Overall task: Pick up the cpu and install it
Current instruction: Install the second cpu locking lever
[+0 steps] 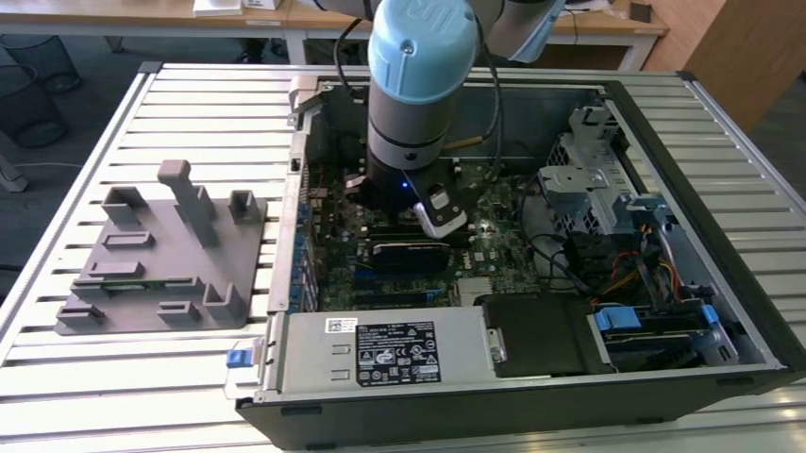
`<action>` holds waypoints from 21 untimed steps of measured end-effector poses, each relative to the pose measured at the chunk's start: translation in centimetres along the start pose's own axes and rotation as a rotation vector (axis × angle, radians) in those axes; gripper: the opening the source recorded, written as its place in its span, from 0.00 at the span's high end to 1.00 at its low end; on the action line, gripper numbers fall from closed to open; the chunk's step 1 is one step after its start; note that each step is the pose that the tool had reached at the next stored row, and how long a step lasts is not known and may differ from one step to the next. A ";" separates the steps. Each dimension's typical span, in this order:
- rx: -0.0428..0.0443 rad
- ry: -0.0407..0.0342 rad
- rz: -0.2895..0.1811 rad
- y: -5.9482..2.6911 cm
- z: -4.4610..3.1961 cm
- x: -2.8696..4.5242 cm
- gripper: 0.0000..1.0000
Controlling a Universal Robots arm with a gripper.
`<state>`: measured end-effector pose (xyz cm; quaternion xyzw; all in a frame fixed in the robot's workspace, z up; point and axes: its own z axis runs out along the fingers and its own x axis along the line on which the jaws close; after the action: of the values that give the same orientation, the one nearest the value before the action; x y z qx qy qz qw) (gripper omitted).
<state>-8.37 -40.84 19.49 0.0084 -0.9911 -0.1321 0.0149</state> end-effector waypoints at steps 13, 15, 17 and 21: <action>-0.0023 -0.0003 0.000 0.64 -2.29 0.07 0.89; -0.0023 -0.0002 0.000 0.71 -2.56 0.07 0.89; -0.0024 -0.0003 0.000 0.75 -2.70 0.07 0.89; -0.0023 -0.0001 0.000 0.90 -3.26 0.09 0.89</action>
<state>-8.37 -40.82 22.87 0.0084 -0.9909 -0.1332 0.0148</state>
